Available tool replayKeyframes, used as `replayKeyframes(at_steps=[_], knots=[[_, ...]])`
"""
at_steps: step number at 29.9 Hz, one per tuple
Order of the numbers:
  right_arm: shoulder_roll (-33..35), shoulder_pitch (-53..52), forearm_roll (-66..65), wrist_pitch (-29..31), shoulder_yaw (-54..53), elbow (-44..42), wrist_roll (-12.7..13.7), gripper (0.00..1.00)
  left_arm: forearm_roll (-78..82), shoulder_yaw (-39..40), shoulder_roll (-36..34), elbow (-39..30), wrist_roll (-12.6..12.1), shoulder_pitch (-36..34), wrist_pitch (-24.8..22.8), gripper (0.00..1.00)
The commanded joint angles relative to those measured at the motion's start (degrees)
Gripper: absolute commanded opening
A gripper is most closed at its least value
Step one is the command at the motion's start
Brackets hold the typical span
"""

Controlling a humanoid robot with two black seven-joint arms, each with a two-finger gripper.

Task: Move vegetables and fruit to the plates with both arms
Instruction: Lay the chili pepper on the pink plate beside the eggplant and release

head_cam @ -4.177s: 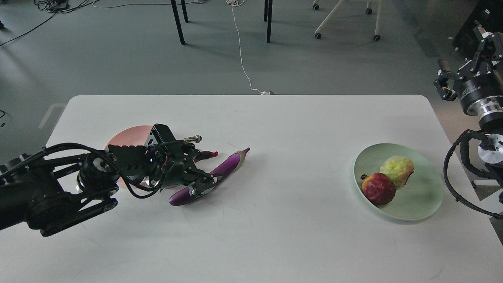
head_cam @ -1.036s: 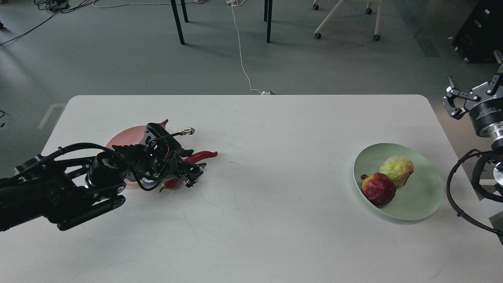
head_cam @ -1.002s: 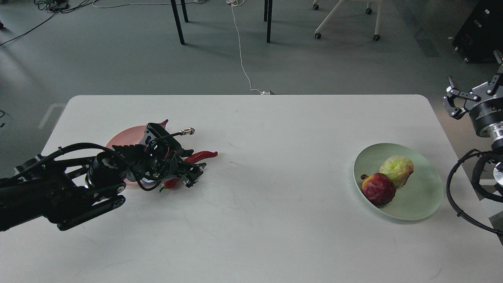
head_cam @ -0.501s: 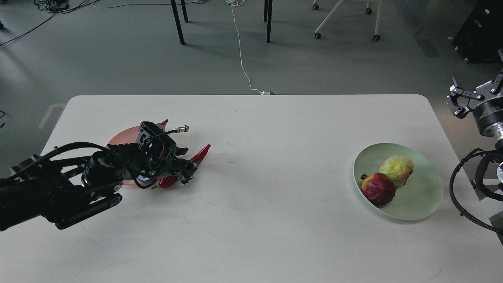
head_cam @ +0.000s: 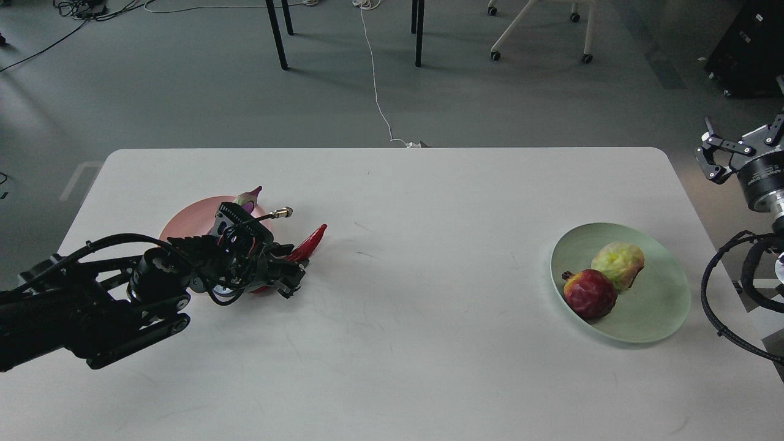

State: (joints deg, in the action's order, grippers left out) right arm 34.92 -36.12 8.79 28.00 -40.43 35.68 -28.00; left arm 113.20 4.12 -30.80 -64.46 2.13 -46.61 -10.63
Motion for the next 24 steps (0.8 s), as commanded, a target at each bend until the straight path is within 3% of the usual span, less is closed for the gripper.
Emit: replayKeyframes(at_steps=[1,4,10,15,21,24], knots=[[-0.03,-0.18,0.0,0.0,0.0,0.0,0.0,0.99,-0.6,0.89,-0.49,-1.01,0.33,-0.32,-0.71,0.18],[0.06,-0.18,0.0,0.0,0.0,0.0,0.0,0.99,-0.87,2.91,-1.72,-3.12,0.33,-0.32,-1.41,0.08],[0.06,-0.18,0.0,0.0,0.0,-0.87,0.0,0.99,-5.17,6.51,-4.97,-9.36,-0.37,-0.32,-2.21,0.08],[0.06,-0.35,0.0,0.0,0.09,-1.05,0.0,0.99,-7.02,8.54,-11.91,-11.3,0.24,-0.76,-2.21,0.08],[-0.38,-0.27,0.0,0.0,0.09,-1.05,0.0,0.99,-7.2,7.84,-16.23,-10.25,-0.02,0.2,-1.85,0.12],[-0.38,-0.27,0.0,0.0,0.17,-1.05,0.0,0.99,-7.29,8.54,-15.53,-9.63,-0.46,1.69,-1.68,0.25]])
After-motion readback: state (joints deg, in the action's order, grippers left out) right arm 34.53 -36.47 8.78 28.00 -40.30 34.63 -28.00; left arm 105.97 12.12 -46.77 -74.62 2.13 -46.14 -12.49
